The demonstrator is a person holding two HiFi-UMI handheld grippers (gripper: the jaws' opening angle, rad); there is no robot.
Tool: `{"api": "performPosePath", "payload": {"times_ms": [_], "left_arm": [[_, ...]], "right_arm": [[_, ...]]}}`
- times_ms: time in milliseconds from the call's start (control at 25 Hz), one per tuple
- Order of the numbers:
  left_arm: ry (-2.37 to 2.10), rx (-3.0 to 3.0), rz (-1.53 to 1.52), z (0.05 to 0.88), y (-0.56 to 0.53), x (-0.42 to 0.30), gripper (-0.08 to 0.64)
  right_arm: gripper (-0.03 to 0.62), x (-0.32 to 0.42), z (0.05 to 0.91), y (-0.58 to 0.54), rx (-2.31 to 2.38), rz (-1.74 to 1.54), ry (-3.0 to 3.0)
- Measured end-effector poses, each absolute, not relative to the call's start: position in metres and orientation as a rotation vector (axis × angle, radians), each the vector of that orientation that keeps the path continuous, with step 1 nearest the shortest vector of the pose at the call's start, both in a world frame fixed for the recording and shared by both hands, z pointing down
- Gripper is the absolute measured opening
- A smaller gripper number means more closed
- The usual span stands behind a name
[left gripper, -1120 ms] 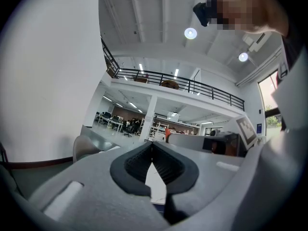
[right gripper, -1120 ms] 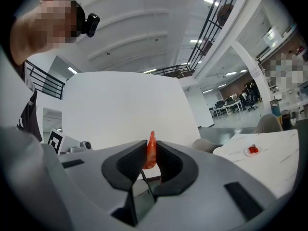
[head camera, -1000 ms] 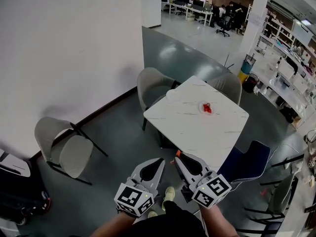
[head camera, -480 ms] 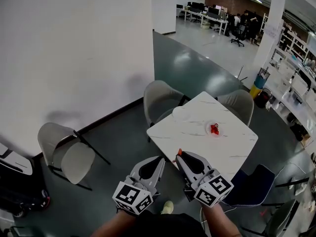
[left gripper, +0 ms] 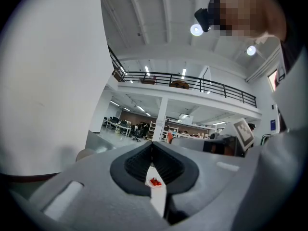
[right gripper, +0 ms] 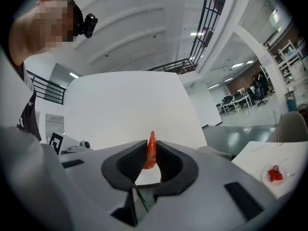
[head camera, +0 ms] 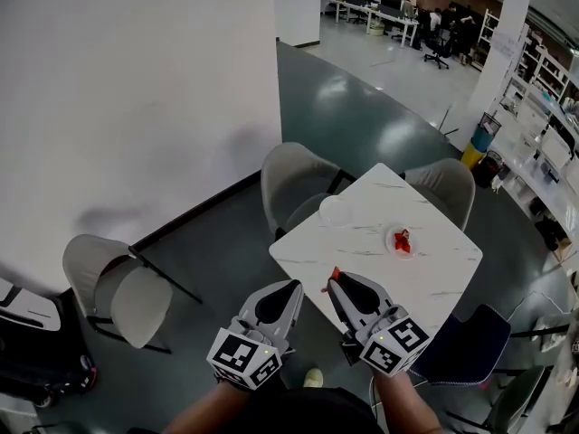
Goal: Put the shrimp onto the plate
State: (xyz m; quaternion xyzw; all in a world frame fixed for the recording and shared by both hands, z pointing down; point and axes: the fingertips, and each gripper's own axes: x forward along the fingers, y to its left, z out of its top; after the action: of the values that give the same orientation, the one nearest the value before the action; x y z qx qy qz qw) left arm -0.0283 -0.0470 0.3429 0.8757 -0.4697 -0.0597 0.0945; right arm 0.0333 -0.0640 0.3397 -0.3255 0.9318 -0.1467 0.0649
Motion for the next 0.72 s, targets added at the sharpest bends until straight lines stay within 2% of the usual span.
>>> {"api": "performPosePath", "payload": {"times_ms": [480, 720], "left_arm": [[-1.148, 2.789, -0.155, 0.34, -0.176, -0.081, 0.008], [-1.053, 2.806, -0.167, 0.349, -0.219, -0.086, 0.008]], "right_arm": [[0.06, -0.027, 0.344, -0.18, -1.232, -0.431, 2.713], [0.06, -0.03, 0.349, -0.216, -1.329, -0.445, 2.68]]}}
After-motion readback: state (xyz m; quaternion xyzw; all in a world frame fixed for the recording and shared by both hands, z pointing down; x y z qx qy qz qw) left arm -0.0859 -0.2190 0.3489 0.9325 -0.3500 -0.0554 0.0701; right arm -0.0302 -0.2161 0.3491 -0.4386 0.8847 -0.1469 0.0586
